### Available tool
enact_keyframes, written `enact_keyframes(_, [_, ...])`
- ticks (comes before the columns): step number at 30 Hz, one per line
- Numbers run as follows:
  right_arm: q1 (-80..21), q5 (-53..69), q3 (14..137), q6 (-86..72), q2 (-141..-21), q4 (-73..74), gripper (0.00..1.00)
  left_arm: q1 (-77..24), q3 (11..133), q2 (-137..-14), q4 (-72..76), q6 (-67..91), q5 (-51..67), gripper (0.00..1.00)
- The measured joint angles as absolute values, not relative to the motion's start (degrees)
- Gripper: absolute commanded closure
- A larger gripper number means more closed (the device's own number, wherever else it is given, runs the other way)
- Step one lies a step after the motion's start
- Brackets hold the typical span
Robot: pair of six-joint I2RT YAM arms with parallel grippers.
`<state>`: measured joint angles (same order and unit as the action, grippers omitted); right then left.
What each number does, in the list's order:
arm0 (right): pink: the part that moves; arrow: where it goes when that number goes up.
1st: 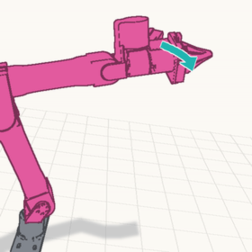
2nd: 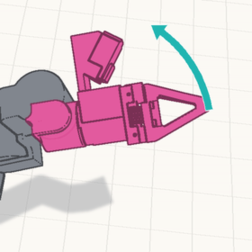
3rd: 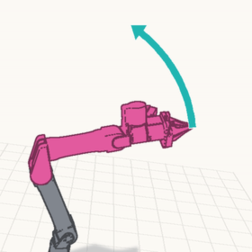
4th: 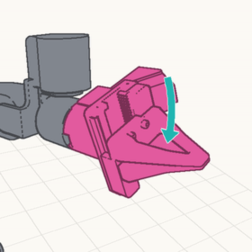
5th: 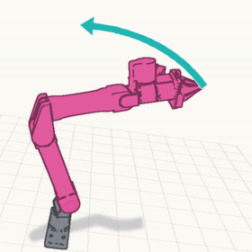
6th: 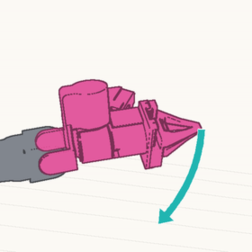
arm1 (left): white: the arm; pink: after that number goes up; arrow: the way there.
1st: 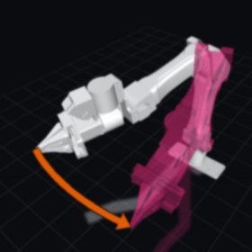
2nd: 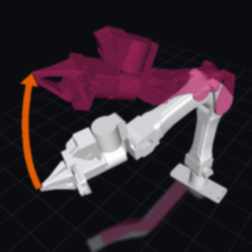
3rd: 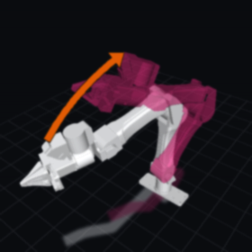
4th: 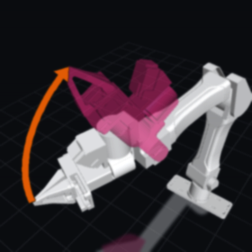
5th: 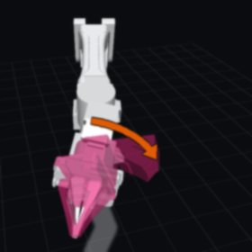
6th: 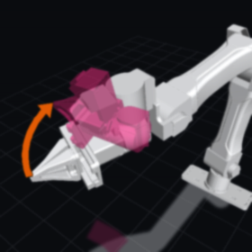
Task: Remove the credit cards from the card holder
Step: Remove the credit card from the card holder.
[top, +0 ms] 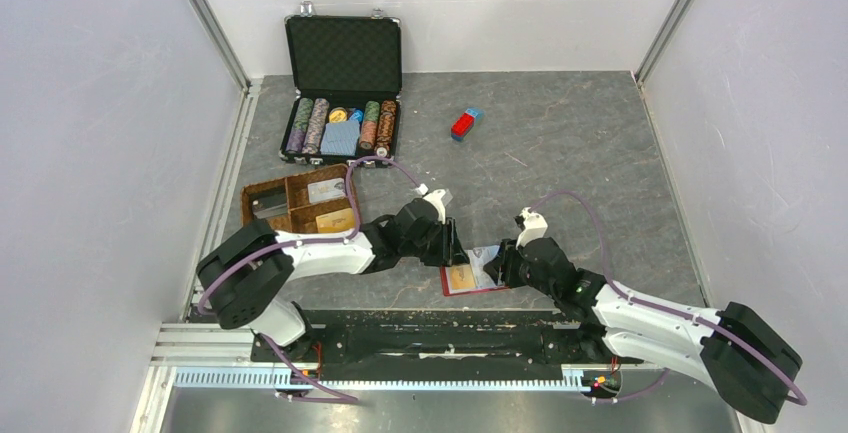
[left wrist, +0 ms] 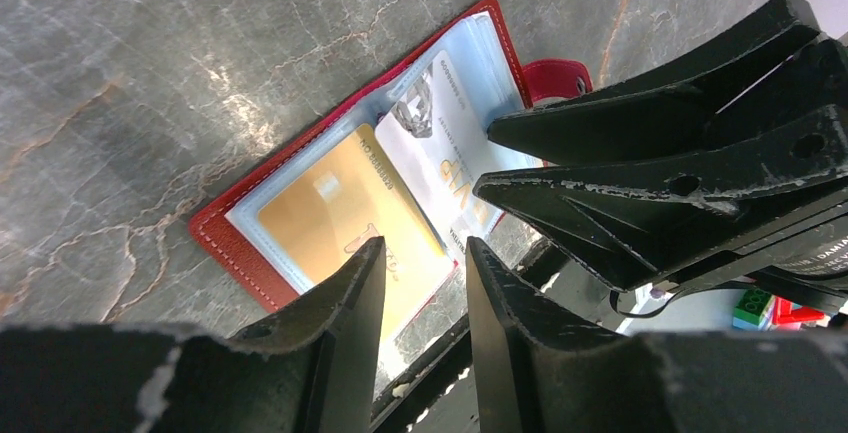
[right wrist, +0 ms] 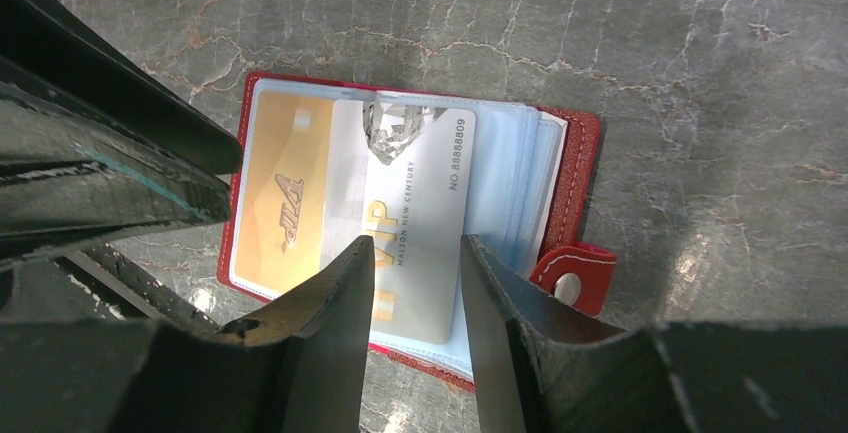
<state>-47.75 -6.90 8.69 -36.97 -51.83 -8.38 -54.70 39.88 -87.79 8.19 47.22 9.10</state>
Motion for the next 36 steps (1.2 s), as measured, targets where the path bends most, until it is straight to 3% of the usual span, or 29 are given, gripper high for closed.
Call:
enact_keyframes(22, [-46.3,-6.3,6.4,-39.2,-51.7,-12.0,0.69,-55.8,39.9,-93.5,13.9,47.5,8.8,0.50])
enact_keyframes(36, [-46.2,-6.3,4.6,-41.1,-51.4,-14.9,0.70,-55.8,39.4,-97.2,22.3,52.6,8.3,0.58])
